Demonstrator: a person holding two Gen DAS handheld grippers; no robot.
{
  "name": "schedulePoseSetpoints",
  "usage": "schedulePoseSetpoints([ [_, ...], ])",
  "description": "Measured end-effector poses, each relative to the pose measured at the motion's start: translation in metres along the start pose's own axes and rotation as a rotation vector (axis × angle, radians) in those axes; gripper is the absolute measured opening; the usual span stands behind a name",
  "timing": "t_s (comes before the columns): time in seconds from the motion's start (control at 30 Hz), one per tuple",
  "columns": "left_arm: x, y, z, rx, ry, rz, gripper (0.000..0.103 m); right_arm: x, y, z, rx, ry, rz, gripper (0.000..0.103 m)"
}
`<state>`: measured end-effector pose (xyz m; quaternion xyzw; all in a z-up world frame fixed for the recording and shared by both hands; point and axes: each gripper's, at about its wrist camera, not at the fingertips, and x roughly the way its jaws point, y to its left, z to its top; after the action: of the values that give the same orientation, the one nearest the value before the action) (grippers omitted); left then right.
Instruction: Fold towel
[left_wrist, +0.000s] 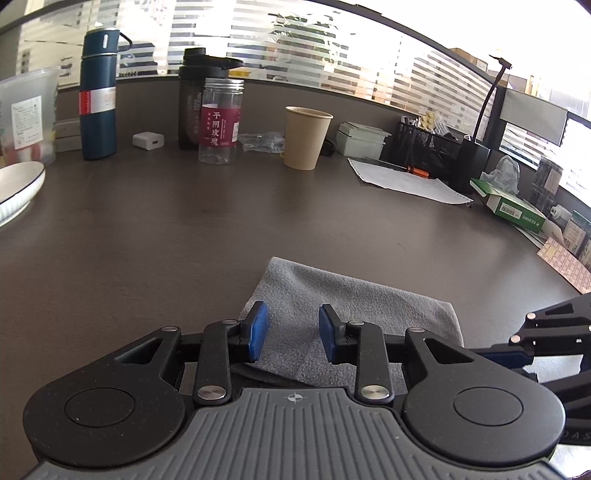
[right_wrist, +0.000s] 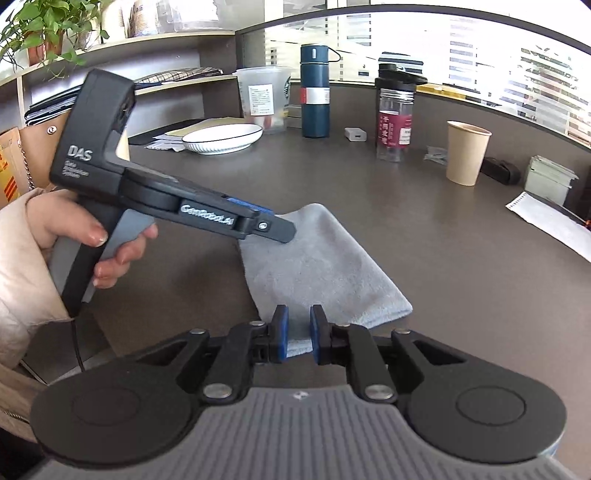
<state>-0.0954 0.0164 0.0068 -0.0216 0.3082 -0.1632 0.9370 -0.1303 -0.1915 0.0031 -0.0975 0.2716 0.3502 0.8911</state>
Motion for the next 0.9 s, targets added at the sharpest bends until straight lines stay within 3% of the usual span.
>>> schedulePoseSetpoints([
  [0.3, -0.003, -0.017, -0.004, -0.021, 0.004, -0.02, 0.039, -0.007, -0.024, -0.004, 0.024, -0.005, -0.064, 0.017],
  [0.43, 0.003, -0.028, -0.003, -0.024, 0.006, -0.046, 0.039, -0.008, -0.046, -0.006, 0.061, -0.008, -0.12, 0.031],
  [0.73, 0.02, -0.043, 0.006, -0.008, 0.001, -0.061, 0.041, -0.005, -0.085, 0.0, 0.115, -0.01, -0.186, 0.031],
  [0.9, 0.016, -0.036, 0.02, -0.02, -0.035, -0.059, 0.041, -0.011, -0.092, 0.011, 0.118, -0.065, -0.23, 0.031],
])
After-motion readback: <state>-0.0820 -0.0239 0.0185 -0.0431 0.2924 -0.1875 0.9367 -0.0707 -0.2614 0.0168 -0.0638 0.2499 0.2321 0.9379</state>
